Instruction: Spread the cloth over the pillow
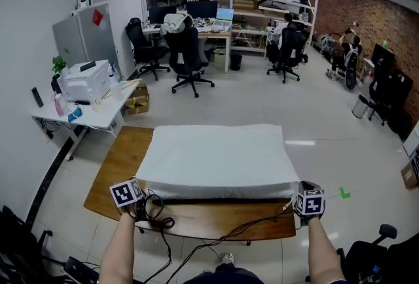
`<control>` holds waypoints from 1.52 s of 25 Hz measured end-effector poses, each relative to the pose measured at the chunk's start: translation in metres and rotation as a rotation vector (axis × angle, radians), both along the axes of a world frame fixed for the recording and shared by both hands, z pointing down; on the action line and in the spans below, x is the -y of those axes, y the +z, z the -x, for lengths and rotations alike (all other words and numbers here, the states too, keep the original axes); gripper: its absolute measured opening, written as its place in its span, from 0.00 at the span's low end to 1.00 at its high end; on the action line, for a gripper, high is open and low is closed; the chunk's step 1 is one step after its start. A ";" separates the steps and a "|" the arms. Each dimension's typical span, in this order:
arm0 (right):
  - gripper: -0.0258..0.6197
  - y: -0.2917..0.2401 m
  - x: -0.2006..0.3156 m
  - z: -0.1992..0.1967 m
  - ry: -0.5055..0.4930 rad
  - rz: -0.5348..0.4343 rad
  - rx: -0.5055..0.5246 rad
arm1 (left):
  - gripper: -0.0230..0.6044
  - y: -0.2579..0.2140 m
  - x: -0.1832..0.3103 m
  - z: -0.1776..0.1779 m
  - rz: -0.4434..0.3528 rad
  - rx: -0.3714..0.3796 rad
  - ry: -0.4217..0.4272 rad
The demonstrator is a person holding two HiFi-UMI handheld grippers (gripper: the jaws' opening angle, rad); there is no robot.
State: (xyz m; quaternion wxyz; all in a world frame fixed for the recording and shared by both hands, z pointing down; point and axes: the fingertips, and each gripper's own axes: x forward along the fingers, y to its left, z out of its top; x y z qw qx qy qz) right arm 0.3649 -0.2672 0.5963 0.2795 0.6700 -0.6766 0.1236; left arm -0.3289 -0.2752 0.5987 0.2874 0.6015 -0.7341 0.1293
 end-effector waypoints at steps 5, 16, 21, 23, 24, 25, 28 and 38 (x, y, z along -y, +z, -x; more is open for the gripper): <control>0.09 0.014 -0.012 -0.001 0.009 0.026 0.019 | 0.07 0.011 -0.011 0.000 0.027 0.009 -0.010; 0.09 0.035 -0.022 -0.002 0.074 0.070 0.049 | 0.07 0.035 -0.025 -0.009 0.106 0.030 0.003; 0.13 0.034 -0.028 0.001 0.094 0.060 0.066 | 0.12 0.047 -0.040 -0.010 0.115 -0.015 0.017; 0.17 0.031 -0.035 0.005 0.100 0.044 0.077 | 0.12 0.047 -0.047 -0.014 0.101 -0.027 0.024; 0.17 0.027 -0.038 0.009 0.095 0.026 0.079 | 0.12 0.044 -0.048 -0.019 0.086 -0.029 0.036; 0.17 0.021 -0.039 0.015 0.085 0.007 0.080 | 0.12 0.037 -0.047 -0.025 0.066 -0.029 0.053; 0.17 0.003 -0.039 0.042 0.032 -0.043 0.086 | 0.12 0.012 -0.040 -0.053 -0.004 -0.030 0.113; 0.13 -0.053 -0.047 0.133 -0.130 -0.148 0.197 | 0.12 -0.062 -0.032 -0.167 -0.167 -0.051 0.361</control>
